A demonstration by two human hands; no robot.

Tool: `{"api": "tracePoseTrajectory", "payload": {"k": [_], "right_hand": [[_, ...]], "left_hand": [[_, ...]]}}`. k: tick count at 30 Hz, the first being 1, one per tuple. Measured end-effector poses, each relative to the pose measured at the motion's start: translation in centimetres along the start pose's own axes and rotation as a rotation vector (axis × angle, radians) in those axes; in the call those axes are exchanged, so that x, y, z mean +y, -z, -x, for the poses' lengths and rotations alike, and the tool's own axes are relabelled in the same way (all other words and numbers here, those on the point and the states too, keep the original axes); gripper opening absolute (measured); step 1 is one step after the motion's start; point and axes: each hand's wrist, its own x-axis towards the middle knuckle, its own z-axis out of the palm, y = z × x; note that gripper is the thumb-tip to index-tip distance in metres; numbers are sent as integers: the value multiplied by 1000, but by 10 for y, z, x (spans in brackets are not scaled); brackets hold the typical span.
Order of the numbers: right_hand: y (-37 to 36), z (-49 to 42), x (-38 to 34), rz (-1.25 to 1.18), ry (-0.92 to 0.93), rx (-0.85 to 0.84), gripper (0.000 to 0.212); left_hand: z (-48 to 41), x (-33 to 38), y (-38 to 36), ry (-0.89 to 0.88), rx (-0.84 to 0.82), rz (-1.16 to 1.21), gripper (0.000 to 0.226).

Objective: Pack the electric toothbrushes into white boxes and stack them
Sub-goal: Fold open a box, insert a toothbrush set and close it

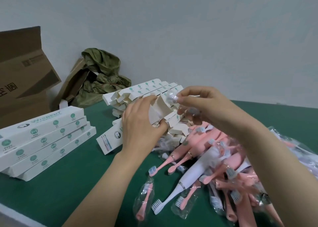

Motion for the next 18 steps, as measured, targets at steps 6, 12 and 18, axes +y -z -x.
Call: {"api": "tracePoseTrajectory", "payload": {"k": [6, 12, 18], "right_hand": [[-7, -5, 15, 295, -28, 248, 11], [-14, -3, 3, 594, 246, 242, 8], [-26, -10, 11, 844, 160, 322, 21]], "left_hand": [[6, 7, -3, -6, -19, 64, 59], [5, 8, -6, 10, -79, 104, 61], [7, 10, -10, -34, -123, 111, 61]]}}
